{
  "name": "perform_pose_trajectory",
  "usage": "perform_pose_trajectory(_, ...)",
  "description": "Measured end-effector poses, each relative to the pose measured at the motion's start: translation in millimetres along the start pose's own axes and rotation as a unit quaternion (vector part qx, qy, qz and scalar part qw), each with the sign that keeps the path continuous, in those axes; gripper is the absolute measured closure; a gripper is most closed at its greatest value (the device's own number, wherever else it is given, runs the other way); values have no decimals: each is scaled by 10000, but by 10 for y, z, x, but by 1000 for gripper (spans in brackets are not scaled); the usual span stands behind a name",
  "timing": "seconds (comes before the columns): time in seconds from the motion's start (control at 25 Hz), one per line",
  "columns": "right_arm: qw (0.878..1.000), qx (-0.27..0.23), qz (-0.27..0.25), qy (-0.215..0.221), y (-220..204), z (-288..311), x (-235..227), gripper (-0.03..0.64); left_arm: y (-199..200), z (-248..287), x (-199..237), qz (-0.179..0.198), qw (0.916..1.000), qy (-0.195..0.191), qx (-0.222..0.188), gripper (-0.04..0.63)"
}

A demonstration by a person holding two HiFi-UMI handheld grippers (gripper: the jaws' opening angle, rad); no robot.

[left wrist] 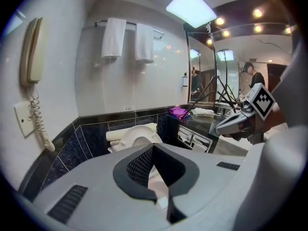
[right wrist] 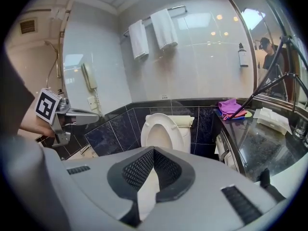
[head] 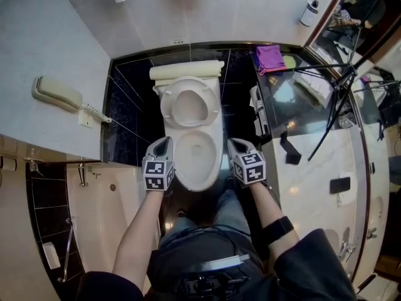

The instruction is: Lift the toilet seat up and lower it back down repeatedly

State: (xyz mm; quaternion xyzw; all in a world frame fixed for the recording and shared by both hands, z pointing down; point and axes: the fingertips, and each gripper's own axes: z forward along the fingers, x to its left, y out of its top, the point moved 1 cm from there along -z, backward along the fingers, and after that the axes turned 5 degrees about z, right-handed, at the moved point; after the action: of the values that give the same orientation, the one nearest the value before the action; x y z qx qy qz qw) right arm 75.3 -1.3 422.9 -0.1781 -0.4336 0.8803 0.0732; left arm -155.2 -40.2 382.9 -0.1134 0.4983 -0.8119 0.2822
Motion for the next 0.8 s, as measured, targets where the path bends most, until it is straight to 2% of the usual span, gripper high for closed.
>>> perform_pose_trajectory(0.4,9991,-76,-193,-383,-199,-586,235,600,-291,-823,-86,-202,9996,-128,-137,595)
perform_pose_trajectory(0.8,9985,-74,-206,-504,-401,-874,402,600,-290,-1175,-109,-294,9987,-182,-373,595)
